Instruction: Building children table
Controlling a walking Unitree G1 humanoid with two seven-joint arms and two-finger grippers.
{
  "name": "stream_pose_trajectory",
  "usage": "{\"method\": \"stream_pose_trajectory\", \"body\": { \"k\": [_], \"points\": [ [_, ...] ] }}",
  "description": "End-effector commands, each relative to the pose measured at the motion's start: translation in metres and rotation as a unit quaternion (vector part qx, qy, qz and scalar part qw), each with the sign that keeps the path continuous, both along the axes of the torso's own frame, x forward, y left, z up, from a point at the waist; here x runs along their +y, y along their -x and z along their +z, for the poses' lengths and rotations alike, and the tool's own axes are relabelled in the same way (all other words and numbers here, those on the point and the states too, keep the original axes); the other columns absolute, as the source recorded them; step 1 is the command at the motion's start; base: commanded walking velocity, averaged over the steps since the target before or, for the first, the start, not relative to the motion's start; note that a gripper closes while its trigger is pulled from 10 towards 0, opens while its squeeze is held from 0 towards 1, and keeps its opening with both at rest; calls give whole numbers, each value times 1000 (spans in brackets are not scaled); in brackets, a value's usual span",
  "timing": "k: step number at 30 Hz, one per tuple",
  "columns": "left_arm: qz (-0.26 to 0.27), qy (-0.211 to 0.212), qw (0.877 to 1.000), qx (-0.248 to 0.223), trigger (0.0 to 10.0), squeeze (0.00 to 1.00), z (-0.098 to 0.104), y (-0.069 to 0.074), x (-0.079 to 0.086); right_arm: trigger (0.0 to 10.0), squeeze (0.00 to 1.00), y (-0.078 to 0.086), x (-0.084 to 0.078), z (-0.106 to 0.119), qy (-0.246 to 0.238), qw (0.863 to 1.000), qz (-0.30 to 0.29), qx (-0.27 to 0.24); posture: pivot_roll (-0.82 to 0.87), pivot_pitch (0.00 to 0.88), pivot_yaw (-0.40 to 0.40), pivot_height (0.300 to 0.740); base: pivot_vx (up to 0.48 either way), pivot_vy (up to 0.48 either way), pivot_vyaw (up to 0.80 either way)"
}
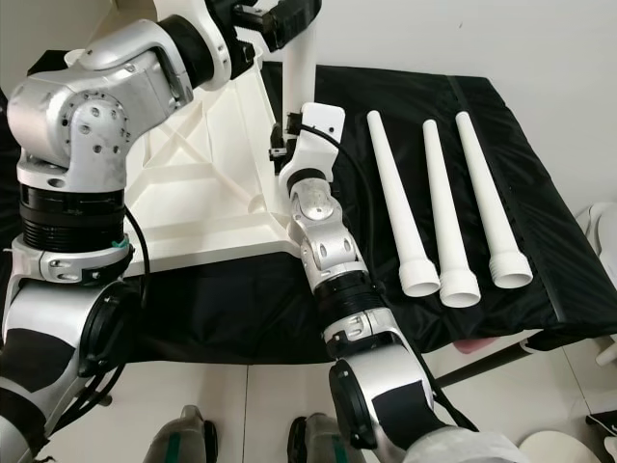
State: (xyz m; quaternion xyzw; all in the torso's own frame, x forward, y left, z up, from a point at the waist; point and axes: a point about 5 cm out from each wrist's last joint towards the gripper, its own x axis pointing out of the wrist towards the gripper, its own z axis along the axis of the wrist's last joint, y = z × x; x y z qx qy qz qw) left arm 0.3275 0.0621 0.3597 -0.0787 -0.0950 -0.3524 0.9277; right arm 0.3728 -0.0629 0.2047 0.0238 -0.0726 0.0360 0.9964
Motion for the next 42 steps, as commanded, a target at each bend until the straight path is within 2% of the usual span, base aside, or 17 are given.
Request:
{"method": "stream_pose_trajectory", "body": {
  "k": [1, 7, 8, 10, 13, 17, 18, 19, 20, 22, 27, 30, 35, 37, 38, 40, 42],
  "points": [
    [-30, 2, 999, -12, 10000, 0, 2, 10, 5, 10000, 0, -5, -14, 4, -8, 1000, -20, -2, -48, 29, -30, 740, 0, 0, 0],
    [-21, 4, 1000, -7, 10000, 0, -5, 16, 15, 10000, 0, -5, -27, 0, -1, 1000, -31, -2, -51, 33, -29, 740, 0, 0, 0],
    [-14, -4, 1000, 0, 10000, 0, -14, 11, 18, 10000, 0, -4, -33, -2, 7, 1000, -26, -7, -54, 32, -28, 740, 0, 0, 0],
    [-14, -4, 1000, 0, 10000, 0, -14, 11, 18, 10000, 0, -4, -33, -2, 7, 1000, -26, -7, -54, 32, -28, 740, 0, 0, 0],
    [3, 8, 1000, 23, 10000, 0, -28, 5, 30, 10000, 0, -1, -42, -4, 6, 1000, -10, -18, -58, 35, -25, 740, 0, 0, 0],
    [18, 5, 999, 27, 10000, 0, -35, 4, 38, 10000, 0, 0, -45, -4, 1, 1000, -5, -24, -59, 35, -24, 740, 0, 0, 0],
    [56, 19, 997, 40, 10000, 0, -48, 3, 55, 10000, 0, 3, -48, -3, -7, 999, 11, -36, -63, 30, -23, 740, 0, 0, 0],
    [56, 19, 997, 40, 10000, 0, -48, 3, 55, 10000, 0, 3, -48, -3, -7, 999, 11, -36, -63, 30, -23, 740, 0, 0, 0],
    [74, 24, 996, 53, 10000, 0, -56, 2, 61, 10000, 0, 4, -50, -3, -7, 999, 15, -41, -64, 29, -23, 740, 0, 0, 0],
    [74, 24, 996, 53, 10000, 0, -56, 2, 61, 10000, 0, 4, -50, -3, -7, 999, 15, -41, -64, 29, -23, 740, 0, 0, 0],
    [135, 49, 979, 142, 10000, 0, -103, -4, 74, 10000, 0, 7, -46, -4, -8, 998, 39, -49, -67, 20, -25, 740, 0, 0, 0],
    [141, 56, 978, 146, 10000, 0, -107, -3, 76, 10000, 0, 7, -46, -4, -7, 998, 39, -51, -67, 17, -25, 740, 0, 0, 0],
    [169, 82, 971, 151, 10000, 0, -120, 4, 83, 10000, 0, 7, -46, -2, -7, 998, 34, -50, -70, 10, -26, 740, 0, 0, 0],
    [175, 61, 972, 147, 10000, 0, -134, 12, 84, 10000, 0, 8, -46, -2, -7, 998, 37, -50, -66, 9, -27, 740, 0, 0, 0],
    [175, 61, 972, 147, 10000, 0, -134, 12, 84, 10000, 0, 8, -46, -2, -7, 998, 37, -50, -66, 9, -27, 740, 0, 0, 0],
    [160, 35, 973, 160, 10000, 0, -151, 21, 80, 10000, 0, 12, -43, -2, -1, 996, 72, -62, -61, 8, -29, 740, 0, 0, 0],
    [151, 21, 975, 162, 10000, 0, -157, 25, 77, 10000, 0, 13, -42, -2, 1, 994, 82, -66, -57, 7, -32, 740, 0, 0, 0]
  ]
}}
